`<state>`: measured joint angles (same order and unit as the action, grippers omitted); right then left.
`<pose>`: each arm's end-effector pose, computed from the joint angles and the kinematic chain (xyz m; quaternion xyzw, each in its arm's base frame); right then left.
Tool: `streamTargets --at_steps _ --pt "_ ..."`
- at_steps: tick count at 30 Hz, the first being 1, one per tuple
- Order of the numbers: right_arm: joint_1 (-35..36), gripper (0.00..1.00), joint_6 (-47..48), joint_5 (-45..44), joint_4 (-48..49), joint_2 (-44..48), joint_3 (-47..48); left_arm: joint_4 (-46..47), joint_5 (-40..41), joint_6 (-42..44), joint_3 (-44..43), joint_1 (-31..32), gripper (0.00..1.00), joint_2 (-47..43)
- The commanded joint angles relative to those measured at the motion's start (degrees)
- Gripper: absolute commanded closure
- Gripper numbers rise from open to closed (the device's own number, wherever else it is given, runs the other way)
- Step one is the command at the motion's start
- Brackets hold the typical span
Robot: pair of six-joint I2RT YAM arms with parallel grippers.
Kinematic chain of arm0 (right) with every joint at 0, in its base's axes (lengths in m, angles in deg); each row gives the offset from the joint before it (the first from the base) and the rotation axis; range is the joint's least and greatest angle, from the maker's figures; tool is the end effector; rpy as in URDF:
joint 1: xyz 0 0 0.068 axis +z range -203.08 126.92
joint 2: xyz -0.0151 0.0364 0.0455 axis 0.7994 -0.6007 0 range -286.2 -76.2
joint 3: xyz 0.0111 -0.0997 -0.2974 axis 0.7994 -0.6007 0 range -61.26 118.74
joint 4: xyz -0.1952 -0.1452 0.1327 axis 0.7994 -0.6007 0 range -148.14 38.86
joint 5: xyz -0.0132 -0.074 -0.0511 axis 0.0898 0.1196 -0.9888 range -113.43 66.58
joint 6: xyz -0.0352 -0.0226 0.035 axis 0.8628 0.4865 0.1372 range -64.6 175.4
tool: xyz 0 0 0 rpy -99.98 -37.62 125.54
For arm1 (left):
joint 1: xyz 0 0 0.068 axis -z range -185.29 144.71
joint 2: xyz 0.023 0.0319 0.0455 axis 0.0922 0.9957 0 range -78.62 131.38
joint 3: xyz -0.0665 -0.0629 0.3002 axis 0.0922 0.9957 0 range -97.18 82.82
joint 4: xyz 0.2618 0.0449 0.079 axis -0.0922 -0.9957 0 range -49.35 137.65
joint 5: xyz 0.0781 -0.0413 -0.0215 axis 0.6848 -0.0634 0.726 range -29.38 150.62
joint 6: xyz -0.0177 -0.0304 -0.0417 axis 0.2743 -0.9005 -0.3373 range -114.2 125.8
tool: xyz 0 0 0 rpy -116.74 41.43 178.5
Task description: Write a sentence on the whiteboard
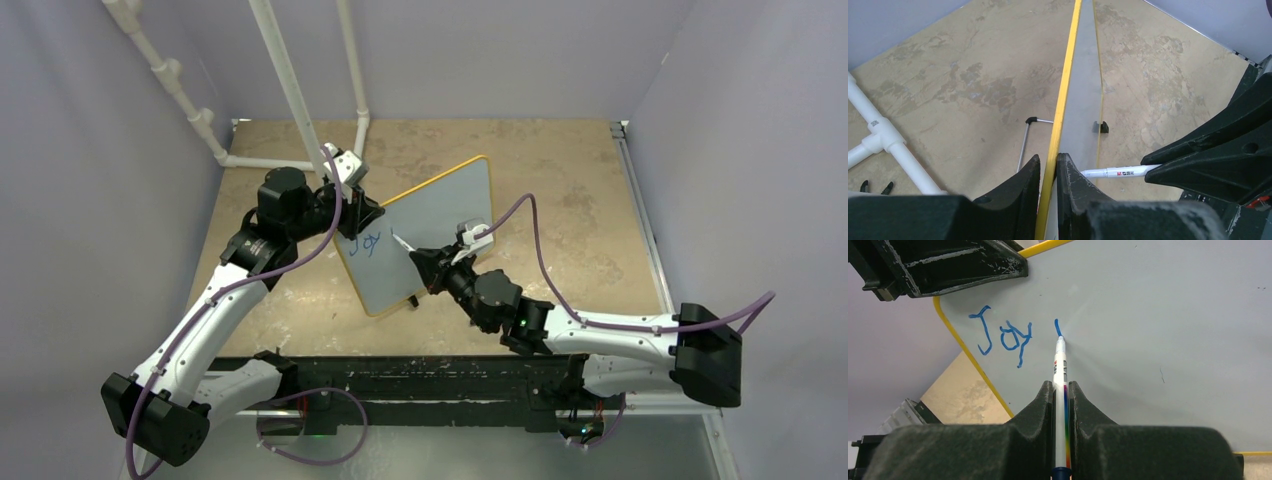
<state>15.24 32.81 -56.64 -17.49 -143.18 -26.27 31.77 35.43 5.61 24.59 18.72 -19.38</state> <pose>0.1140 0.2329 0.3107 -0.0706 0.6949 0.3502 0.6241 0.2024 -0.1072 0.4009 0.2889 0.7403 -0.2931 0.5316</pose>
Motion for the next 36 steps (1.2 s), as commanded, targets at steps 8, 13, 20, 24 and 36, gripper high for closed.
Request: streamTargets --at_steps 8,13,20,24,36 --pt "0.3 1.0 2.5 0.8 0.5 4.9 0.2 2.0 -0.5 -0.1 0.5 0.2 0.87 -0.1" --pt "0.3 1.0 4.7 -0.2 2.3 3.2 1.7 2.0 -0.6 -0.1 0.7 0.2 0.87 -0.1" --pt "0.3 1.0 6.2 -0.2 4.9 2.0 2.3 2.1 -0.5 1.5 0.8 0.2 0.89 0.0" --pt "0.3 1.0 6.5 -0.3 5.4 2.2 2.4 2.1 -0.5 1.7 0.9 0.2 0.89 0.1" --pt "0.3 1.0 7.1 -0.3 6.2 1.0 3.0 2.0 -0.2 2.0 1.1 0.2 0.91 0.2"
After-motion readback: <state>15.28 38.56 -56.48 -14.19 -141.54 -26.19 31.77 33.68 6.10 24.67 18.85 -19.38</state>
